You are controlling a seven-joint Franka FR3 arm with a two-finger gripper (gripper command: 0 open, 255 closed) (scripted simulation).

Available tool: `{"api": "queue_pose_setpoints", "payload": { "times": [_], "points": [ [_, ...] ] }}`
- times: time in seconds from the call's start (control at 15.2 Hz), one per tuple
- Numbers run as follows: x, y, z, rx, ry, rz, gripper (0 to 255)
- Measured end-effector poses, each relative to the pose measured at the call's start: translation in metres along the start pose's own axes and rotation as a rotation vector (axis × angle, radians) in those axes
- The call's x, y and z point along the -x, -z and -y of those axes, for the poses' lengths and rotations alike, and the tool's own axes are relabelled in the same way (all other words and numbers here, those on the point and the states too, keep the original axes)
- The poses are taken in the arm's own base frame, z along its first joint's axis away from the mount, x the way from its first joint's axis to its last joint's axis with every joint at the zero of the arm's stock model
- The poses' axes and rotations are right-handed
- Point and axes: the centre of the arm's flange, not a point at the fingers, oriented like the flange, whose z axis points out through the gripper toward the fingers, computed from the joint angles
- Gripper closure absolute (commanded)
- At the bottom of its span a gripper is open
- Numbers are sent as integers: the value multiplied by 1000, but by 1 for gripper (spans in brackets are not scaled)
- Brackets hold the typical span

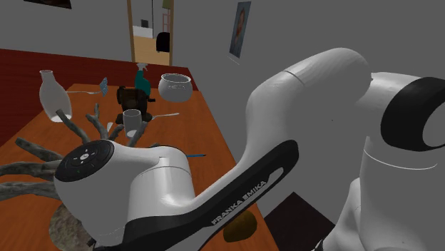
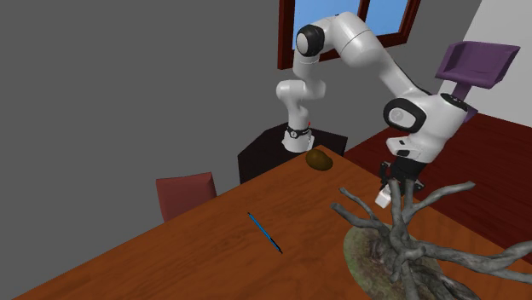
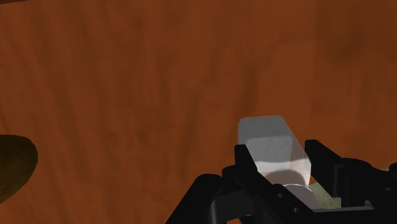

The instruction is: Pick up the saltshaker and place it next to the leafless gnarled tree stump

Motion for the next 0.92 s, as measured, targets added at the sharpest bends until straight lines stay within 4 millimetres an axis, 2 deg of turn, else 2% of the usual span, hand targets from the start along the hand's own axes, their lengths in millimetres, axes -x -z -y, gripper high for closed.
{"api": "queue_pose_setpoints", "payload": {
  "times": [0.33,0.4,0.79,0.92],
  "points": [
    [0,-1,0,0,0,0,255],
    [0,-1,0,0,0,0,0],
    [0,-1,0,-1,0,0,0],
    [0,16,-2,-1,0,0,0]
  ]
}}
